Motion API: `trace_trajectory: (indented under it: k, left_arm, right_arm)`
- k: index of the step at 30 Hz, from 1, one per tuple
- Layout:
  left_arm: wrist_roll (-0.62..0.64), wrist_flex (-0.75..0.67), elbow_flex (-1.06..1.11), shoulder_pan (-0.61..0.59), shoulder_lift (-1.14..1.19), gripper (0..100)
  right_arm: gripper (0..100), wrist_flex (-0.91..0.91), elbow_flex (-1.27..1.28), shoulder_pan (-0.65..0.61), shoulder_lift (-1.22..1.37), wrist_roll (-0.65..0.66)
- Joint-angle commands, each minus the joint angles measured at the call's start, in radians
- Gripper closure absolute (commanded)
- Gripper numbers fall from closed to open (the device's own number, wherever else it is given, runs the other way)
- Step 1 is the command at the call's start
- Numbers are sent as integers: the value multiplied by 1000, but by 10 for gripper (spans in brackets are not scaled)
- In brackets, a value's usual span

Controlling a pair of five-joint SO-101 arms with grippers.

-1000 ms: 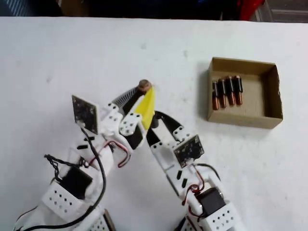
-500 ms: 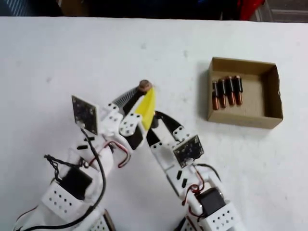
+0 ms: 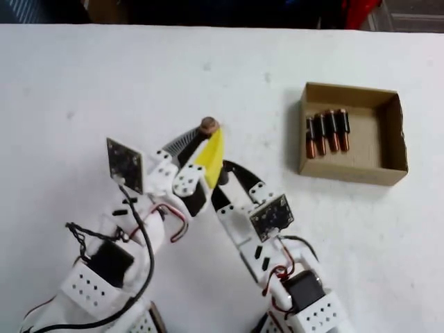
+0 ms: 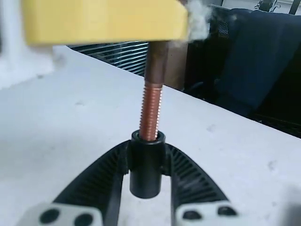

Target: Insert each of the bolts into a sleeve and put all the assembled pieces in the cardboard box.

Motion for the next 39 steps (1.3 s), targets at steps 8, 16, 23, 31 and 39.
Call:
trace_trajectory:
  k: [8,16,23,31,39]
  left_arm:
    - [8,-26,5,2,-22,977]
    - [11,-28,78,13,-24,977]
    - [12,-25,86,54,-24,977]
    - [9,-26,120,97,-24,977]
    - [8,-26,158,96,-19,978]
  right_arm:
    - [981,-21,6,15,-12,-14]
    - [981,-21,6,15,-12,-14]
    - [981,-27,3,88,-12,-91]
    - [981,-21,-29,142,-12,-117]
    - [981,-19,-28,88,-12,25]
